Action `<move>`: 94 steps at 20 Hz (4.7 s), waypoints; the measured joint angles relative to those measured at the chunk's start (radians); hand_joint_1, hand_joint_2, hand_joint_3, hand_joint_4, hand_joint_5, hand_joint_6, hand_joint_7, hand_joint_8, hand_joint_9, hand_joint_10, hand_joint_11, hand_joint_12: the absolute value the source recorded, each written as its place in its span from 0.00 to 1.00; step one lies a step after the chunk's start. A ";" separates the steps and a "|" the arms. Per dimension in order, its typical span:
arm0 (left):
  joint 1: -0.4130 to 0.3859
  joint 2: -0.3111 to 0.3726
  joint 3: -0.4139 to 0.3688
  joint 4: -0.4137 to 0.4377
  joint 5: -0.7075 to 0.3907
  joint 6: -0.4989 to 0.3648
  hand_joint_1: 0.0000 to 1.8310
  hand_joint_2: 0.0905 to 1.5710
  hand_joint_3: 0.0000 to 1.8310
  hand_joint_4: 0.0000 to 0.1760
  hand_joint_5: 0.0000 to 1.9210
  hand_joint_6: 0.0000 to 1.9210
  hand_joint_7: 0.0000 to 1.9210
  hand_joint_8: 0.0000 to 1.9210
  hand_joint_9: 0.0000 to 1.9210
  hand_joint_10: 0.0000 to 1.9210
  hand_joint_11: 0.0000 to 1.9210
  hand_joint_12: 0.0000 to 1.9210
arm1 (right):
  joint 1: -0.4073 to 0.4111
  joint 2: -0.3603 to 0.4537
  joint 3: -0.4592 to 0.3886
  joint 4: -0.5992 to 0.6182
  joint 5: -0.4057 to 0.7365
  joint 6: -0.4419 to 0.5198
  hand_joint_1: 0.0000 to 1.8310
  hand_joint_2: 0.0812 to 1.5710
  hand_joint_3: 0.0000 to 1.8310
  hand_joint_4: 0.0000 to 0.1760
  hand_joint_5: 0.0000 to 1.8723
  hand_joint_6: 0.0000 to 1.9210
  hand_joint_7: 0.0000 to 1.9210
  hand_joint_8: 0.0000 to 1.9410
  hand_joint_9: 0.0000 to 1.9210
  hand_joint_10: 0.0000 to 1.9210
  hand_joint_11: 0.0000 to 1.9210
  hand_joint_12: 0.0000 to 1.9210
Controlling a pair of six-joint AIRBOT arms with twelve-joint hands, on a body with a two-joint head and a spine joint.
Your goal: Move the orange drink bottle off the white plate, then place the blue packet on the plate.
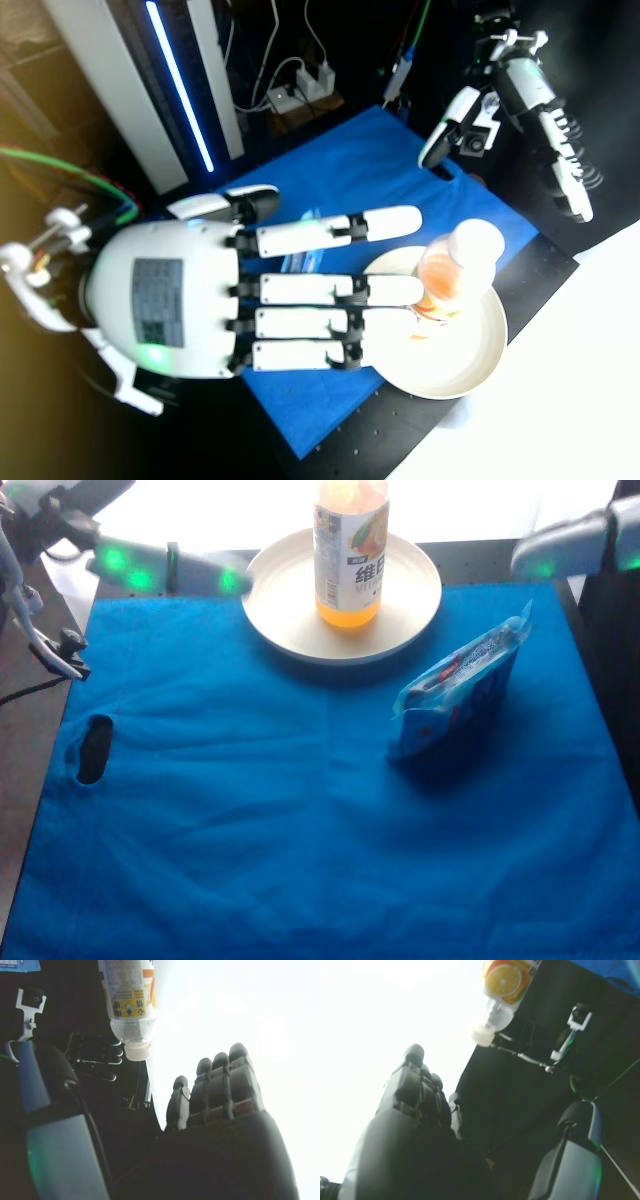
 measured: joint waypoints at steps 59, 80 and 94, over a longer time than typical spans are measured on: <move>-0.130 -0.462 0.472 0.417 0.229 -0.559 0.67 0.70 0.00 0.00 0.50 0.45 0.52 0.58 0.58 0.30 0.35 0.81 | 0.051 0.015 -0.033 -0.064 0.009 0.002 0.31 0.39 0.00 1.00 0.00 0.00 0.00 0.00 0.00 0.00 0.02 0.01; -0.132 -0.223 0.267 0.535 -0.007 -0.624 0.66 0.72 0.00 0.00 0.52 0.43 0.44 0.69 0.38 0.48 0.24 0.78 | 0.051 0.010 -0.033 -0.064 0.007 0.010 0.31 0.38 0.00 1.00 0.00 0.00 0.00 0.00 0.00 0.00 0.00 0.00; -0.103 -0.068 0.060 0.620 -0.126 -0.592 0.60 0.69 0.00 0.18 0.51 0.48 0.47 0.53 0.40 0.67 0.29 0.87 | 0.050 0.006 -0.028 -0.060 0.001 0.013 0.30 0.42 0.01 1.00 0.00 0.00 0.00 0.00 0.00 0.00 0.00 0.00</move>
